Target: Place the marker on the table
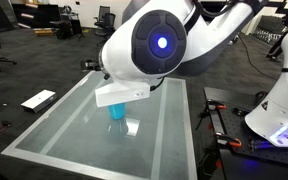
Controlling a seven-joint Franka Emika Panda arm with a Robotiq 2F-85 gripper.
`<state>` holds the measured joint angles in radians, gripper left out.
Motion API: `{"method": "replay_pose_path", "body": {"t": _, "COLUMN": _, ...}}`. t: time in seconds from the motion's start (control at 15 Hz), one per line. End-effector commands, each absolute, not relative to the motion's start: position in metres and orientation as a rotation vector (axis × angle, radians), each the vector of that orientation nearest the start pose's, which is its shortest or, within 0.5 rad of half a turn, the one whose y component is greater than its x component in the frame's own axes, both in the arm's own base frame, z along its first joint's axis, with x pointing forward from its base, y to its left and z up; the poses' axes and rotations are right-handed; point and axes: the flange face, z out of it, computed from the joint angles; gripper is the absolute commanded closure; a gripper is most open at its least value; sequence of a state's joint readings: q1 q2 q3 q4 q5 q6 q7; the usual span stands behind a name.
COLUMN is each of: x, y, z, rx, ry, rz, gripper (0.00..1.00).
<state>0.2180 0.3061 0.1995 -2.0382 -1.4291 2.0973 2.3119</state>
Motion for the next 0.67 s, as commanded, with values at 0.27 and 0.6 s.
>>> {"method": "replay_pose_path", "body": {"t": 0.27, "x": 0.542, "y": 0.187, "z": 0.302, "rx": -2.884, "ry": 1.32, "rz": -1.496, "gripper": 0.0}}
{"method": "replay_pose_path", "body": {"t": 0.6, "x": 0.547, "y": 0.192, "z": 0.288, "rx": -2.868, "ry": 1.259, "rz": -1.427, "gripper": 0.0}}
